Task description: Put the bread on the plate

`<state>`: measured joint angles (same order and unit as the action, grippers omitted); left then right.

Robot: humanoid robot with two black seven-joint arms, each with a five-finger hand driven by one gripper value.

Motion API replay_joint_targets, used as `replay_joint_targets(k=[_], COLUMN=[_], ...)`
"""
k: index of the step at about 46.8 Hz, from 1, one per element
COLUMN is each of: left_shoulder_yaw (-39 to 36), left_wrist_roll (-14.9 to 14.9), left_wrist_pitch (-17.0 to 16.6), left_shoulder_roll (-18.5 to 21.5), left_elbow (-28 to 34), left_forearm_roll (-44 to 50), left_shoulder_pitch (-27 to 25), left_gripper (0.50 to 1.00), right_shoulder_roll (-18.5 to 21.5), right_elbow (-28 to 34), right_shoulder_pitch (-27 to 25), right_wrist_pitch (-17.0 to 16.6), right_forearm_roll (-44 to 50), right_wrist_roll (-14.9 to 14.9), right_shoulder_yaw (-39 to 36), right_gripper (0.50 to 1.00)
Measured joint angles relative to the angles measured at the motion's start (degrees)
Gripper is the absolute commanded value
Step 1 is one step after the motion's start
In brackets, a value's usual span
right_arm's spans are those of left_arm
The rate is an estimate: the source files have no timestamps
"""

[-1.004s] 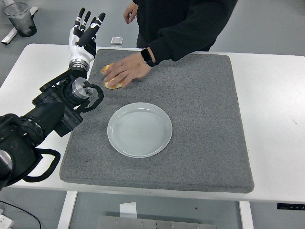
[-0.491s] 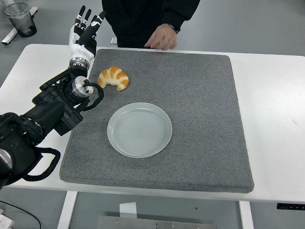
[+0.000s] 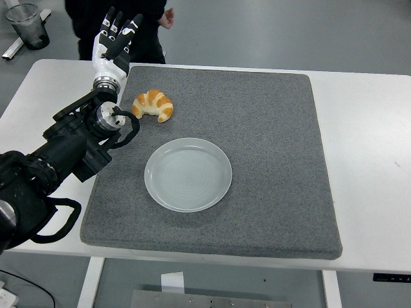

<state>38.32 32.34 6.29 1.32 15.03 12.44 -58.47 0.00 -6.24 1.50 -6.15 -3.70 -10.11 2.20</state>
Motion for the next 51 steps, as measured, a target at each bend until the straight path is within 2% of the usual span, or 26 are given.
replay_joint_targets(k=[10, 15, 19, 22, 28, 33, 36, 42, 49, 51], left_shoulder_yaw=[-1.21, -8.72, -18.13, -25.52, -44.79, -58.75, -63.80, -65.44, -65.56, -65.61], left_wrist_roll=[-0.70, -0.96, -0.99, -0.98, -0.80, -0.57, 0.19, 2.43, 2.69, 2.70], left_wrist_pitch=[0.30, 0.34, 0.96, 3.89, 13.91, 17.52, 19.21, 25.01, 25.81, 25.73], left_shoulder_roll=[0.90, 3.81, 7.41, 11.12, 17.67, 18.82, 19.73, 21.98, 22.39, 22.40], left_elbow=[0.28, 0.62, 1.19, 2.02, 3.20, 2.88, 2.95, 3.31, 3.73, 4.19], left_forearm_roll=[-5.62, -13.84, -17.10, -17.50, -17.65, -18.47, -21.00, -33.15, -48.00, -52.14], left_shoulder_pitch=[-1.20, -3.56, -5.82, -8.29, -14.92, -19.42, -21.08, -23.91, -24.40, -24.42], left_gripper=[1.000, 1.000, 1.000, 1.000, 1.000, 1.000, 1.000, 1.000, 1.000, 0.986], right_shoulder_roll=[0.00, 0.00, 0.00, 0.00, 0.00, 0.00, 0.00, 0.00, 0.00, 0.00], right_elbow=[0.00, 0.00, 0.00, 0.00, 0.00, -0.01, -0.04, -0.05, -0.02, 0.00], right_shoulder_pitch=[0.00, 0.00, 0.00, -0.01, -0.01, 0.00, 0.00, 0.00, 0.00, 0.00], right_wrist_pitch=[0.04, 0.08, 0.07, 0.00, -0.09, -0.10, -0.09, -0.12, -0.10, -0.10], right_forearm_roll=[0.00, 0.00, 0.00, -0.05, -0.08, -0.09, -0.11, -0.11, -0.11, -0.11], right_wrist_roll=[0.00, -0.01, -0.01, 0.00, 0.00, -0.01, 0.00, 0.00, 0.00, 0.00], right_shoulder_yaw=[0.00, 0.00, 0.00, 0.00, -0.03, -0.01, -0.01, 0.00, 0.00, 0.00], right_gripper=[0.932, 0.932, 0.932, 0.932, 0.932, 0.932, 0.932, 0.932, 0.932, 0.932])
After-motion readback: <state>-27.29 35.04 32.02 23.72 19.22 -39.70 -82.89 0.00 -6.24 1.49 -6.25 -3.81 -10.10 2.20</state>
